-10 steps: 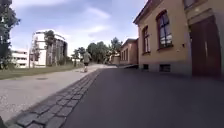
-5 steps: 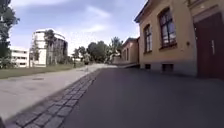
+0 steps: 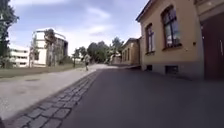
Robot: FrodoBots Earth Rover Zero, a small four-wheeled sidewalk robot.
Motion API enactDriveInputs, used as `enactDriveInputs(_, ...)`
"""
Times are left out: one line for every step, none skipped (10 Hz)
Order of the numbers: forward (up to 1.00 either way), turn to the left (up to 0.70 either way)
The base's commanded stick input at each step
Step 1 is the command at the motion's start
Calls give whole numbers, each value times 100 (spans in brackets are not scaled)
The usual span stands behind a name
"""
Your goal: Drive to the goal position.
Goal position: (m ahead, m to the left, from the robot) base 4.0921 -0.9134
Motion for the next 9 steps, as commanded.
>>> enactDriveInputs(70,0)
enactDriveInputs(70,0)
enactDriveInputs(70,0)
enactDriveInputs(70,0)
enactDriveInputs(70,0)
enactDriveInputs(70,0)
enactDriveInputs(70,0)
enactDriveInputs(70,0)
enactDriveInputs(70,0)
